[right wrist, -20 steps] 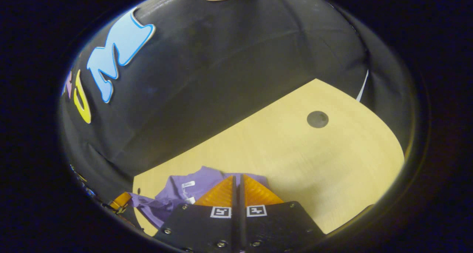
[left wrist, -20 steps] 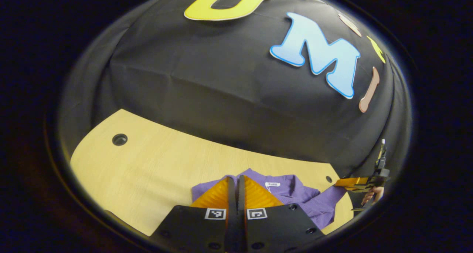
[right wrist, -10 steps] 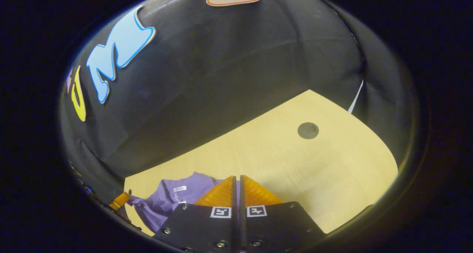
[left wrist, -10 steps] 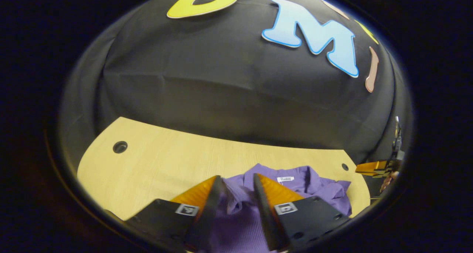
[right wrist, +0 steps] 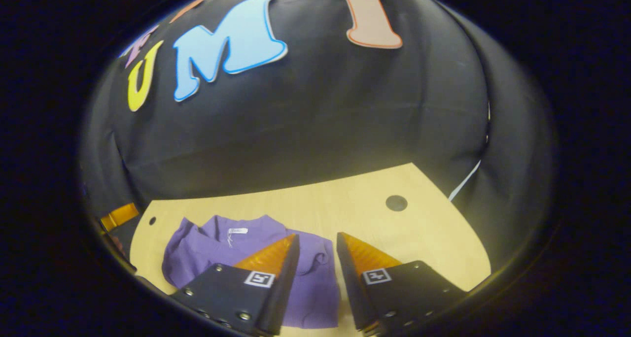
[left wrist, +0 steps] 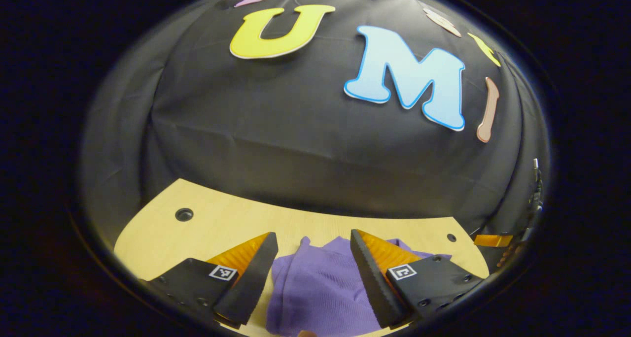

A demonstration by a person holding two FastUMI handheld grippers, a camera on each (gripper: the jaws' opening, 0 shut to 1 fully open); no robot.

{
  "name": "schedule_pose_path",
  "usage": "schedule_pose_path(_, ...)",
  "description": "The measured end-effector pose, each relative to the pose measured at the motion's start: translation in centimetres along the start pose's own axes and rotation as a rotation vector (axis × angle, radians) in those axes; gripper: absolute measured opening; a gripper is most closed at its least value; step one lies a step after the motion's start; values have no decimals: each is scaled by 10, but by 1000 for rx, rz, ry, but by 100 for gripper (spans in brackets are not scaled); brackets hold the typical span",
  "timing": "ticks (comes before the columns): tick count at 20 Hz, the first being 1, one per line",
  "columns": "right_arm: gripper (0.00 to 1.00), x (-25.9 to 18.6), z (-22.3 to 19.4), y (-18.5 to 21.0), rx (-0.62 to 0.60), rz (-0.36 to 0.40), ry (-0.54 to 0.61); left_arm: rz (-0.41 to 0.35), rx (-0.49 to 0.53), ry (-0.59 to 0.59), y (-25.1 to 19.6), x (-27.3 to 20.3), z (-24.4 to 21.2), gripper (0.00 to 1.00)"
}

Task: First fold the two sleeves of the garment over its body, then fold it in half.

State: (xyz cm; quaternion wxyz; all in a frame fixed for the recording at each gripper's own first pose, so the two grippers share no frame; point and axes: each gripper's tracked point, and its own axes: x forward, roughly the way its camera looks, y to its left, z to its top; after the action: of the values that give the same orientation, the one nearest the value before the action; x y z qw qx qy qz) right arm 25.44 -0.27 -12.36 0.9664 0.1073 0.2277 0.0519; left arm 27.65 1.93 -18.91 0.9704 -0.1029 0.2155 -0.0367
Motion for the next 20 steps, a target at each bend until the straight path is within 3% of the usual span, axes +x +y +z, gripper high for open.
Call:
schedule_pose_path(2, 68, -29, 11, 6, -80, -9, -65, 16, 31, -46, -4, -28, 12, 92)
schedule_pose_path(5, 82, -66, 28, 13, -196, -17, -179, 39, 87, -118, -15, -69, 25, 92)
schedule_pose_path(8, 83, -106, 36, 23, -270, -4, -259, 50, 108, -171, -31, -110, 33, 96)
schedule_pose_path(9, 82, -119, 39, 27, -283, 4, -285, 56, 116, -190, -35, -123, 34, 93)
schedule_pose_path(10, 82, -128, 43, 28, -292, 12, -315, 58, 127, -211, -40, -134, 35, 99)
schedule_pose_path(11, 82, -140, 46, 30, -297, 24, -335, 59, 137, -231, -46, -147, 36, 93)
schedule_pose_path(15, 82, -176, 46, 39, -276, 71, -376, 48, 139, -293, -66, -190, 34, 96)
schedule_pose_path(20, 82, -218, 66, 37, -226, 51, -485, 35, 183, -328, -79, -227, 40, 93)
